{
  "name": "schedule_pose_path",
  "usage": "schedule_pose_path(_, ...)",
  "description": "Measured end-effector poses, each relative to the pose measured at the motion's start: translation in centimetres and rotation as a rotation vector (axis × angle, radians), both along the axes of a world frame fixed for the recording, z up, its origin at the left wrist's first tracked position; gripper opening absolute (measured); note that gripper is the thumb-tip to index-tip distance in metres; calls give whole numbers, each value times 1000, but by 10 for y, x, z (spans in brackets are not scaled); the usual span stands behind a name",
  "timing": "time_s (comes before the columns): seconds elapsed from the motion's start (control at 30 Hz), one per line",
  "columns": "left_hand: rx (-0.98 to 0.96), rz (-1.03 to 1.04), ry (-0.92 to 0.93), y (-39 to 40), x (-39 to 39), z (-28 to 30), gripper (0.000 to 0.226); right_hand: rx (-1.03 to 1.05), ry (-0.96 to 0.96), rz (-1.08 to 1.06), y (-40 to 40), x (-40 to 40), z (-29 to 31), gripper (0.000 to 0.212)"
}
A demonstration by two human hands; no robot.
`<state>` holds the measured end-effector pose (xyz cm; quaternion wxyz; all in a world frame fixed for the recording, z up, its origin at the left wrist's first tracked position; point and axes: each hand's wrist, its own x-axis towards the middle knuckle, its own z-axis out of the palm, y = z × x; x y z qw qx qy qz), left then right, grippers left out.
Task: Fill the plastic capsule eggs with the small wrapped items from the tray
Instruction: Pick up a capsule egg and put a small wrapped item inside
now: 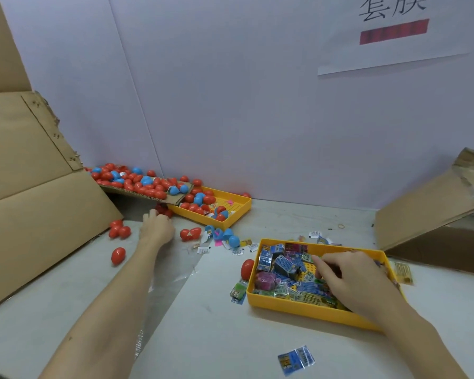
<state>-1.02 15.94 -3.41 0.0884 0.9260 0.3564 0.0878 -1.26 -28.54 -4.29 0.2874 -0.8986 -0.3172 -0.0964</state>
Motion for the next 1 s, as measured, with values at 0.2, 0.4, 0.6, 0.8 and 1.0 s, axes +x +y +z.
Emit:
schedule_pose_path(0.2,-36,75,105,20,2,4,30,29,8,6,-1,-7,3,45)
schedule_pose_path(0.4,80,-17,82,26,-11,-6,35,36,34,-12,1,-5,2,46)
schedule_pose_path(0.6,-18,59,-521,-40,-26,-8,25,32,38,-13,2,-4,4,44)
schedule_pose_path(0.8,-503,-335,-828,-171,-51,2,27,31,6,-73,0,-5,4,15)
schedule_pose_path(1.0,-688,-713,-554,-266,-46,24,41,11,-8,-134,-1,-9,5,9)
